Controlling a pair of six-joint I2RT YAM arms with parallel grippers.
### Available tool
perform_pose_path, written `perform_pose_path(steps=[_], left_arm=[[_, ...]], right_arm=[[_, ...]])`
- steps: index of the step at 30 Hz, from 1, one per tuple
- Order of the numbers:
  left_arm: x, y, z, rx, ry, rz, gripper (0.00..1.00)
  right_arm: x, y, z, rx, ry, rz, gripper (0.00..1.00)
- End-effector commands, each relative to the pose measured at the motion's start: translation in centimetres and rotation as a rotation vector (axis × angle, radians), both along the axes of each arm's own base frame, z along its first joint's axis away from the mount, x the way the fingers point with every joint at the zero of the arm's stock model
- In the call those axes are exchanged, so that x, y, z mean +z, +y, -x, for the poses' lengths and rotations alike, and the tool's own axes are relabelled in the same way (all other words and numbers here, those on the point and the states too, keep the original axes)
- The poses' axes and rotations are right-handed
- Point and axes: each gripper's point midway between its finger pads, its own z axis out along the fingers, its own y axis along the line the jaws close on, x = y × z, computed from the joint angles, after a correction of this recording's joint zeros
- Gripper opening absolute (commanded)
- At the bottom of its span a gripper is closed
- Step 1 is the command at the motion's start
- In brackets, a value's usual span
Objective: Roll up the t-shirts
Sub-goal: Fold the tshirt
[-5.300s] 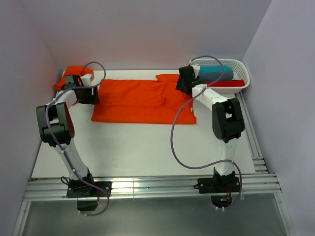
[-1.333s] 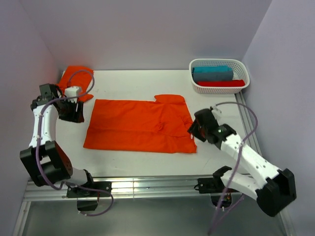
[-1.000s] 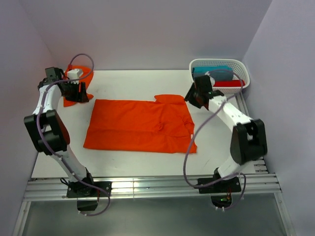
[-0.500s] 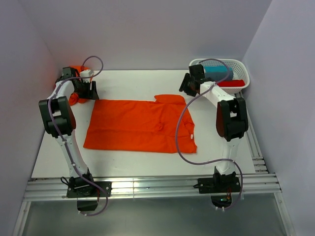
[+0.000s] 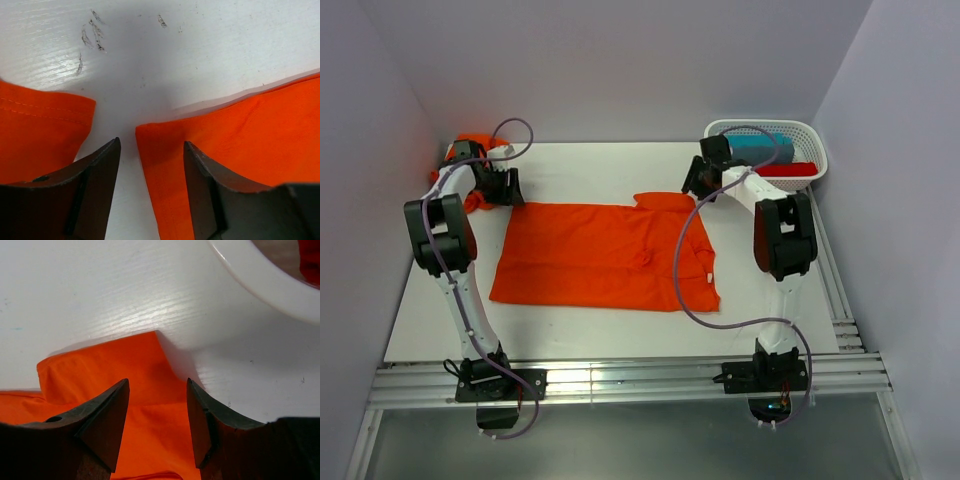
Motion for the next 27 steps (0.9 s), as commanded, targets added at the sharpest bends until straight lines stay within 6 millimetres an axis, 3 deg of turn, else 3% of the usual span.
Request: perform_pose_path(steps=[1, 11, 16, 20, 27], left_arm=[[0.6, -1.0, -0.6, -0.018, -0.023, 0.025, 0.58], [0.3, -1.6, -0.5, -0.025, -0.014, 0.022, 0.43], [0.3, -1.7, -0.6, -0.022, -0.021, 0.014, 0.27], [0.3, -1.6, -0.6, -0.014, -0.026, 0.008, 0.2], [1.0, -1.6, -0.7, 0.001, -0.059, 0.002, 0.09]], right_arm=[[1.6, 0.5, -1.3, 0.025, -0.036, 0.007, 0.57], [0.4, 0.7, -1.5, 0.034, 0.007, 0.041, 0.57], [-0.4, 0.8, -1.4, 0.04, 0.021, 0.034, 0.57], [-0.7, 1.3, -1.5, 0.049, 0.033, 0.038, 0.57], [-0.4, 1.7, -1.6, 0.057, 0.022, 0.019, 0.49]])
